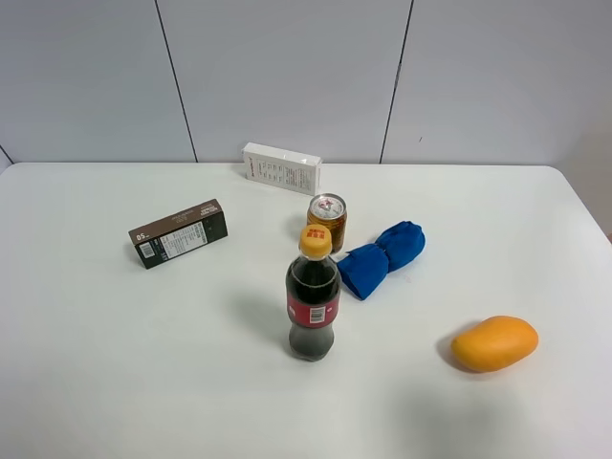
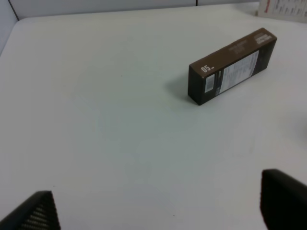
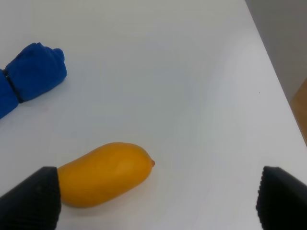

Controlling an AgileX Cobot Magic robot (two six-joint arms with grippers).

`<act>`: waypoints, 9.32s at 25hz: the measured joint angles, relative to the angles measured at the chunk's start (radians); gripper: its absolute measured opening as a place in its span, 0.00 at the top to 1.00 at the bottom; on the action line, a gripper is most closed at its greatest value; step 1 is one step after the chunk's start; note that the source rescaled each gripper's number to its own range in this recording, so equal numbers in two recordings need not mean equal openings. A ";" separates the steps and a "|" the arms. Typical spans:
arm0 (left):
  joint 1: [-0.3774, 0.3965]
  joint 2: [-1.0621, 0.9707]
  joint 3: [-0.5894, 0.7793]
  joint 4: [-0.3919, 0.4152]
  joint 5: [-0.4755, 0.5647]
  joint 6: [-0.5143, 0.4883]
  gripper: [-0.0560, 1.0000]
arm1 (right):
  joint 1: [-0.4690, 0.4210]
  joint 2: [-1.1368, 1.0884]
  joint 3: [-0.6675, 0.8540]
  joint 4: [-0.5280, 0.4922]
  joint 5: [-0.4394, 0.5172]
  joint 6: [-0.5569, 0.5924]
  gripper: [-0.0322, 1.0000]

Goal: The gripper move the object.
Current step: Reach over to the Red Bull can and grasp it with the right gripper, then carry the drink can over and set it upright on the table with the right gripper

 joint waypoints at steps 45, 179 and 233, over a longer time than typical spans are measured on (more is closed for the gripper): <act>0.000 0.000 0.000 0.000 0.000 0.000 0.00 | 0.000 0.147 -0.089 0.108 -0.070 -0.012 0.51; 0.000 0.000 0.000 0.000 0.000 0.000 0.00 | 0.433 1.885 -1.447 -0.169 0.155 -0.012 0.96; 0.000 0.000 0.000 0.000 0.000 0.000 0.00 | 0.447 1.678 -0.267 -0.094 -0.741 0.163 0.96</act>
